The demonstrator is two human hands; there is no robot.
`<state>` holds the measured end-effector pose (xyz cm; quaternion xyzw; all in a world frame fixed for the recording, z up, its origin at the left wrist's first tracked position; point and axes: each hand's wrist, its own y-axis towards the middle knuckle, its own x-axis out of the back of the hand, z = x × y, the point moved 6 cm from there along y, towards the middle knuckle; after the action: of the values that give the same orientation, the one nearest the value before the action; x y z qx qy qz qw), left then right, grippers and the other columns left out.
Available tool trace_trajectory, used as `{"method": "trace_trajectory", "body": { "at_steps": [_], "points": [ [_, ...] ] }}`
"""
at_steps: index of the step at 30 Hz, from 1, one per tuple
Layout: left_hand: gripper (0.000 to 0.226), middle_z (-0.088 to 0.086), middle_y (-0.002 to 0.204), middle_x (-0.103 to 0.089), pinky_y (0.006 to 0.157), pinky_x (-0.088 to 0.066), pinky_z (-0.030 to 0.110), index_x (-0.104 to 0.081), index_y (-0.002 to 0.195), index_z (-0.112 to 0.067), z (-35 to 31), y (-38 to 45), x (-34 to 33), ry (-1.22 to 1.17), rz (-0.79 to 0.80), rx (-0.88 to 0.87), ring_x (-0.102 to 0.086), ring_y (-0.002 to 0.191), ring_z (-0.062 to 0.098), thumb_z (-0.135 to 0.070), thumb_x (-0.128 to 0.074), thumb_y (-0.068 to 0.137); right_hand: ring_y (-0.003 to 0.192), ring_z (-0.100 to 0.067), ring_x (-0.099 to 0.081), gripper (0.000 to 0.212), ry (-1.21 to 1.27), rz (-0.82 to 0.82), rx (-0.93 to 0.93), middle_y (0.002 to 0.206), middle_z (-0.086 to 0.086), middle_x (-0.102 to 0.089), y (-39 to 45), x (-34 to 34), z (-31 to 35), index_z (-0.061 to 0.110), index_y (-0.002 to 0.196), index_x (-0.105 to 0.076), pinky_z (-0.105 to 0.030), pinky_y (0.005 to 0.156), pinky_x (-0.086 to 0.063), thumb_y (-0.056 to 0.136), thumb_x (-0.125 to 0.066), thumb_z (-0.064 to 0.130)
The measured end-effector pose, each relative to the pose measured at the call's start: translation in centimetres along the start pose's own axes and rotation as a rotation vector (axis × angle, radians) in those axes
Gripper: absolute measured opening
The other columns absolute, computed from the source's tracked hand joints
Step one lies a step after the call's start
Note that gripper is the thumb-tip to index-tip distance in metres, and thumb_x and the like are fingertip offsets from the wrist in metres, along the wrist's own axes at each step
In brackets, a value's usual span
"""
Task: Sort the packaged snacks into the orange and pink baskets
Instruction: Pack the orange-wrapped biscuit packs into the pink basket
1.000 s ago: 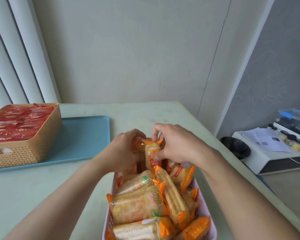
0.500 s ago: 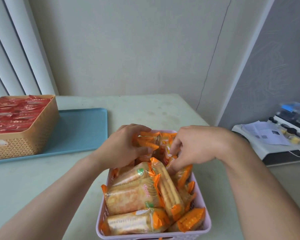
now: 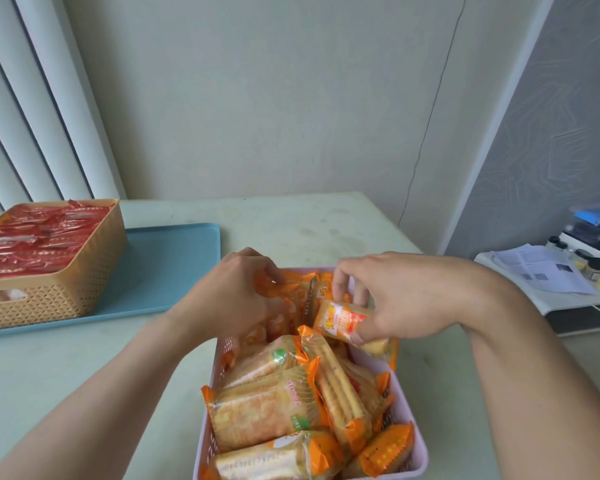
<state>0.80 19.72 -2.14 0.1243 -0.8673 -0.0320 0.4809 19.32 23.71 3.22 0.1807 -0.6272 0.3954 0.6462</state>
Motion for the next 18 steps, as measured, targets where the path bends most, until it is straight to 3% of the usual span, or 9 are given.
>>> {"method": "trace_trajectory", "body": {
  "at_steps": [3, 6, 8, 12, 16, 18],
  "points": [
    [0.046, -0.015, 0.113, -0.057, 0.094, -0.045, 0.026, -0.07, 0.114, -0.034, 0.4, -0.2, 0.8, 0.042, 0.088, 0.009, -0.057, 0.105, 0.008, -0.051, -0.081, 0.073, 0.079, -0.006, -0.061, 0.054, 0.223, -0.187, 0.079, 0.1, 0.009, -0.066, 1.2, 0.7, -0.1, 0.043, 0.124, -0.042, -0.036, 0.077, -0.052, 0.086, -0.076, 0.025],
    [0.06, -0.017, 0.118, -0.056, 0.093, -0.045, 0.024, -0.063, 0.125, -0.038, 0.1, -0.7, 0.9, 0.039, 0.185, -0.007, -0.056, 0.108, 0.007, -0.051, -0.085, 0.07, 0.077, -0.016, -0.061, 0.049, 0.292, -0.27, 0.095, 0.096, 0.005, -0.065, 2.1, 0.5, 0.4, 0.043, 0.117, -0.041, -0.042, 0.075, -0.053, 0.087, -0.073, 0.021],
    [0.064, -0.017, 0.12, -0.056, 0.096, -0.046, 0.026, -0.06, 0.127, -0.039, -0.4, -0.7, 0.6, 0.044, 0.167, -0.034, -0.055, 0.112, 0.008, -0.043, -0.087, 0.069, 0.077, -0.019, -0.059, 0.04, 0.286, -0.298, 0.08, 0.092, 0.005, -0.062, 2.4, 0.1, 0.7, 0.038, 0.108, -0.042, -0.04, 0.07, -0.05, 0.087, -0.071, 0.021],
    [0.073, -0.018, 0.137, -0.046, 0.115, -0.031, 0.033, -0.046, 0.137, -0.042, -1.1, -1.0, -0.5, 0.09, 0.134, -0.086, -0.035, 0.134, 0.009, -0.044, -0.08, 0.073, 0.082, -0.018, -0.052, 0.044, 0.148, -0.357, -0.033, 0.089, 0.009, -0.055, 2.4, -0.2, 0.9, 0.03, 0.09, -0.042, -0.031, 0.059, -0.035, 0.076, -0.082, 0.041],
    [0.095, -0.015, 0.157, -0.023, 0.123, -0.019, 0.034, -0.02, 0.152, -0.044, -0.3, -1.1, -1.1, 0.216, 0.206, -0.06, -0.014, 0.149, 0.013, -0.043, -0.077, 0.076, 0.109, -0.023, -0.048, 0.055, -0.258, -0.303, -0.169, 0.106, 0.003, -0.056, 2.3, -0.7, 0.3, 0.024, 0.104, -0.056, -0.037, 0.08, -0.036, 0.071, -0.082, 0.06],
    [0.103, -0.019, 0.159, -0.016, 0.12, -0.019, 0.032, -0.008, 0.156, -0.046, 0.5, -1.2, -1.0, 0.237, 0.263, -0.02, -0.008, 0.149, 0.009, -0.034, -0.075, 0.078, 0.115, -0.026, -0.047, 0.062, -0.276, -0.231, -0.23, 0.11, -0.001, -0.053, 2.5, -1.5, -0.2, 0.021, 0.11, -0.055, -0.039, 0.078, -0.037, 0.07, -0.082, 0.061]
  ]
}}
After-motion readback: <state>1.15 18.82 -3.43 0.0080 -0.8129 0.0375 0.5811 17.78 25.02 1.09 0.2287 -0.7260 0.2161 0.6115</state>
